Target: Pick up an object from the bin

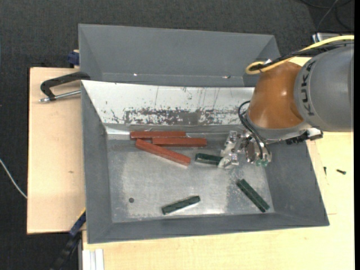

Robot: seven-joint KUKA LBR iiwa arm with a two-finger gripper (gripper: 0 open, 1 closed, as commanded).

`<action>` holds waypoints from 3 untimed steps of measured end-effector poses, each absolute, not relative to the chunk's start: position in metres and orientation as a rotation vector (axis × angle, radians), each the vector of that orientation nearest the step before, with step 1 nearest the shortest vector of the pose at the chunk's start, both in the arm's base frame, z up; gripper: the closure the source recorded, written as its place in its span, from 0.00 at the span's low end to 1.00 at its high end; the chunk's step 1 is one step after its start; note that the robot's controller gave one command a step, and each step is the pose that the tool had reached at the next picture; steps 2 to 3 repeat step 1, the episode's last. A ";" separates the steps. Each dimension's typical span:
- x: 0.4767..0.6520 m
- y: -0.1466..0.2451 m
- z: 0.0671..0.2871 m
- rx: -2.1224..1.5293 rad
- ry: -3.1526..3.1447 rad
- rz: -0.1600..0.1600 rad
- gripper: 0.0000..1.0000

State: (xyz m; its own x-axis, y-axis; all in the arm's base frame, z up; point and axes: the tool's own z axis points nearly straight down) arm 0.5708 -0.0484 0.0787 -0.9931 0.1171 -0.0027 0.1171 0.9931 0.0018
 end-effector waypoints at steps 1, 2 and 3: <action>0.563 -0.051 0.222 0.123 3.132 0.000 1.00; 0.563 -0.051 0.222 0.123 3.132 0.000 1.00; 0.563 -0.051 0.222 0.123 3.132 0.000 1.00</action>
Offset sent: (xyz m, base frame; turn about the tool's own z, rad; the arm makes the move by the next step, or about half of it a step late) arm 0.0000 0.0000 0.0000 0.0000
